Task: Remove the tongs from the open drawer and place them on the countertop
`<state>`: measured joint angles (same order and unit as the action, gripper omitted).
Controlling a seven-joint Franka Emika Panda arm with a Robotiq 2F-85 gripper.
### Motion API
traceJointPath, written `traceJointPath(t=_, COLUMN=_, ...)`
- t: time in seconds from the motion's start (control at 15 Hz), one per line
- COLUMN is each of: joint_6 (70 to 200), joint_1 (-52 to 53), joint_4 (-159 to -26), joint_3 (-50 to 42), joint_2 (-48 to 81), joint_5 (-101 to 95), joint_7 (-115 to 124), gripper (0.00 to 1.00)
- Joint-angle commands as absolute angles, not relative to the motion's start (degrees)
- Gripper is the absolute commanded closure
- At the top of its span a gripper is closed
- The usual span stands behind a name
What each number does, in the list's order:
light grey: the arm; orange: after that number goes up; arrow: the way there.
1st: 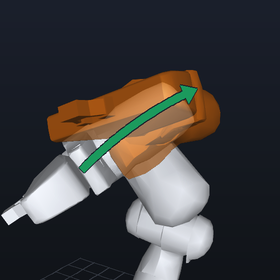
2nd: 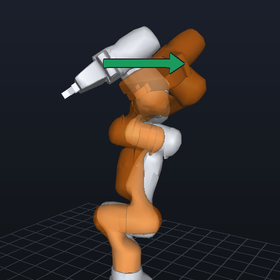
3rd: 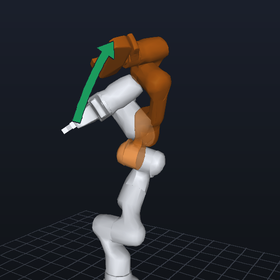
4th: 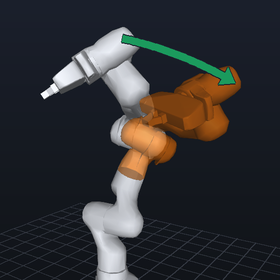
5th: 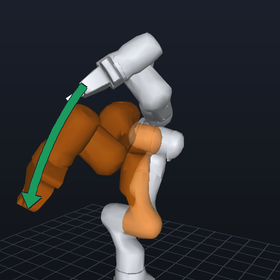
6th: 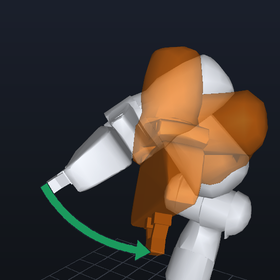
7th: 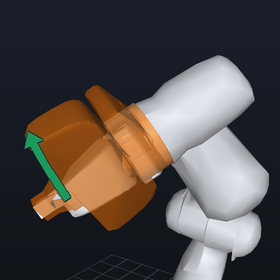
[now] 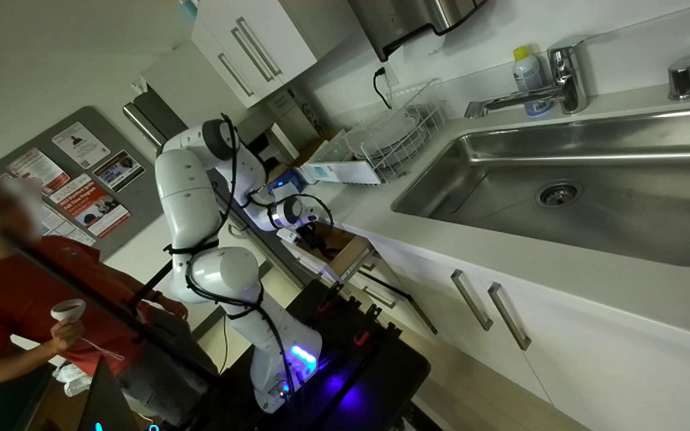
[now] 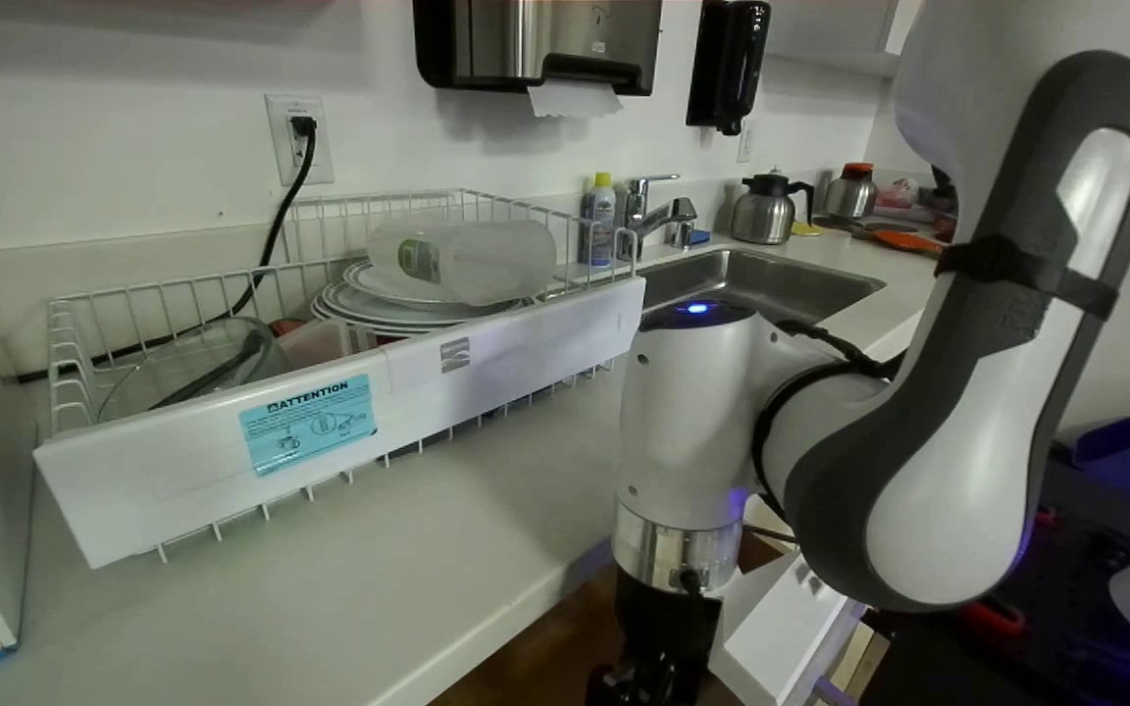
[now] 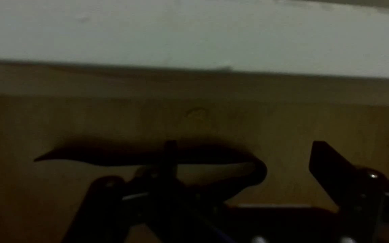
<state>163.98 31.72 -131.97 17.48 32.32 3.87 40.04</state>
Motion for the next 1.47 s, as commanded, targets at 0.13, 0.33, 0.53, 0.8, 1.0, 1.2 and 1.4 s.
traceJointPath(t=0.13, joint_6=166.0, joint_1=37.3, joint_4=-129.8, joint_3=13.7, joint_2=34.4, joint_5=4.6, joint_7=39.6, gripper=0.0)
traceJointPath(t=0.33, joint_6=165.7, joint_1=41.1, joint_4=-128.6, joint_3=10.4, joint_2=34.8, joint_5=4.1, joint_7=40.1, gripper=0.0)
traceJointPath(t=0.53, joint_6=165.7, joint_1=42.8, joint_4=-127.8, joint_3=9.0, joint_2=35.3, joint_5=4.7, joint_7=39.6, gripper=0.0)
traceJointPath(t=0.8, joint_6=165.6, joint_1=43.7, joint_4=-126.6, joint_3=8.2, joint_2=36.3, joint_5=4.9, joint_7=39.2, gripper=0.0)
traceJointPath(t=1.0, joint_6=165.4, joint_1=43.8, joint_4=-125.5, joint_3=7.8, joint_2=37.2, joint_5=4.9, joint_7=39.0, gripper=0.01)
traceJointPath(t=1.2, joint_6=165.3, joint_1=43.7, joint_4=-125.2, joint_3=7.5, joint_2=37.2, joint_5=4.9, joint_7=38.9, gripper=0.32)
traceJointPath(t=1.4, joint_6=165.2, joint_1=43.8, joint_4=-125.1, joint_3=7.2, joint_2=37.1, joint_5=4.8, joint_7=39.0, gripper=0.56)
